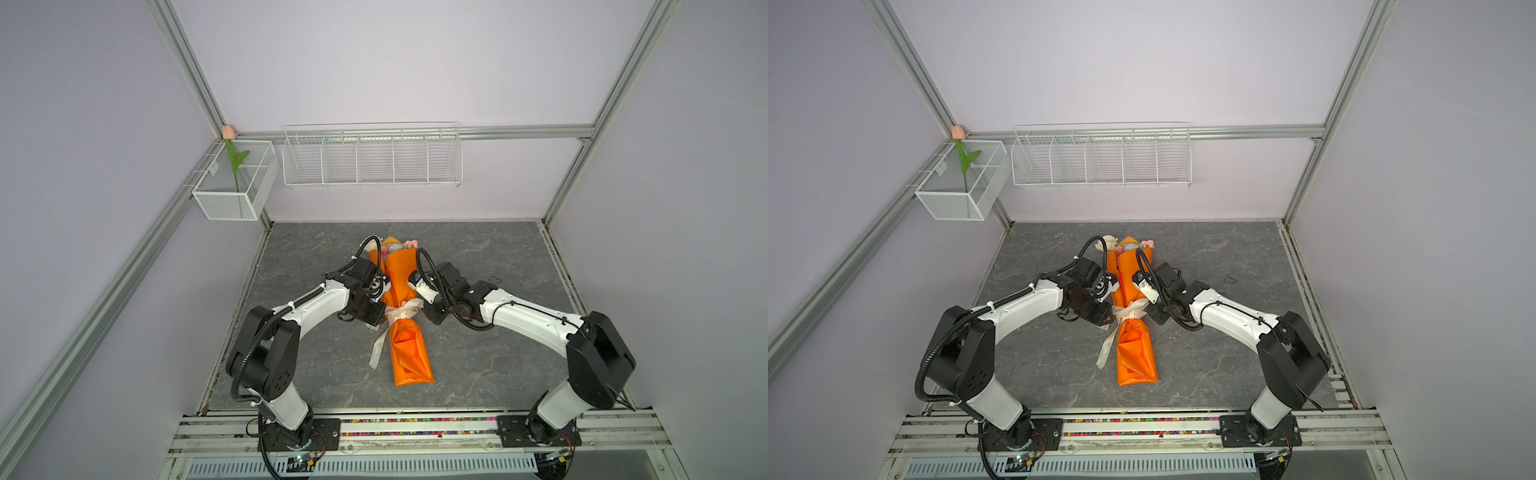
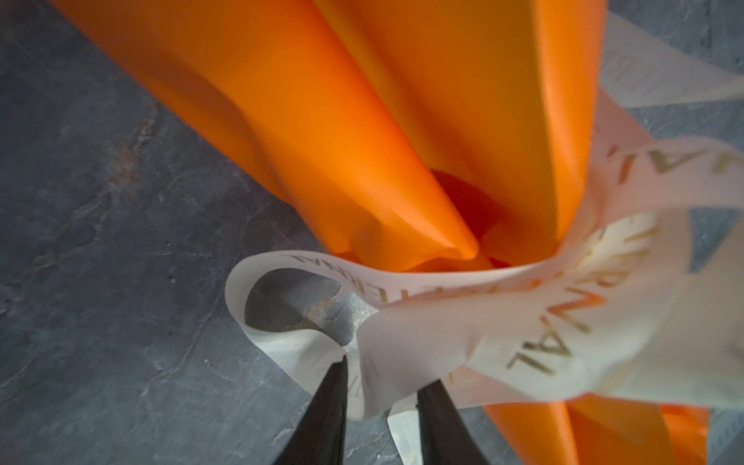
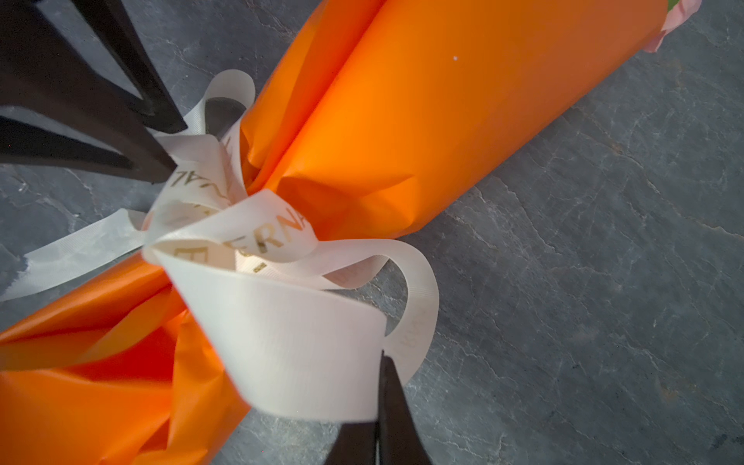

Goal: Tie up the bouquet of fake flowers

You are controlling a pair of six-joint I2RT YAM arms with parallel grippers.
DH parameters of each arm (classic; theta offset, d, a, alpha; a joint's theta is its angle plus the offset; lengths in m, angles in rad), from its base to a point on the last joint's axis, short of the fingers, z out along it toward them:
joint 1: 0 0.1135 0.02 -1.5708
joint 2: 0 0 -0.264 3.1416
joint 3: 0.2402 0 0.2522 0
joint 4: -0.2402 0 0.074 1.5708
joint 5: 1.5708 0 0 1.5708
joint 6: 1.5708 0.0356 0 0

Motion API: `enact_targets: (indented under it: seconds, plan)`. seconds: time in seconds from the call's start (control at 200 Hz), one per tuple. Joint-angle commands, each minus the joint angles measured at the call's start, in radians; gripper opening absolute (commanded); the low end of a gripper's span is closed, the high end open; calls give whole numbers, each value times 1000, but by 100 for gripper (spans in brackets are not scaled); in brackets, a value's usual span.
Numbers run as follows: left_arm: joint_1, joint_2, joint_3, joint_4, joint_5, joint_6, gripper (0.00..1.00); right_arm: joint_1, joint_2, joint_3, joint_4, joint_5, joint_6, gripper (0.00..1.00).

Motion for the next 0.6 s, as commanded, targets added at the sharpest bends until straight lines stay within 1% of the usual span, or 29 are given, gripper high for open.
enact_targets:
  seconds: [0.0, 0.055, 0.085, 0.145, 0.21, 0.315, 0.445, 0.595]
  plan:
    - [-2, 10, 24, -2, -14, 31, 19, 0, 6, 10, -11, 10, 14, 6]
    - [-2, 16, 30, -12, -20, 26, 13, 0, 2, 4, -8, 16, 18, 6]
    - [-3, 17, 36, -22, -15, 29, 7, 0, -2, 1, -4, 17, 21, 6]
    - [-3, 13, 38, -30, -10, 27, 0, 0, -6, -4, -4, 26, 29, 6]
    - [-3, -2, 38, -40, -9, 22, 0, -3, -12, -10, -8, 63, 49, 6]
    - [1, -53, 2, -7, -4, -3, 0, -23, -20, -18, -22, 95, 97, 7]
    - [24, -87, -33, 17, 34, -58, 0, -51, -25, -16, -53, 92, 158, 6]
    - [48, -124, -70, 27, 72, -70, 0, -67, -35, -24, -57, 88, 177, 6]
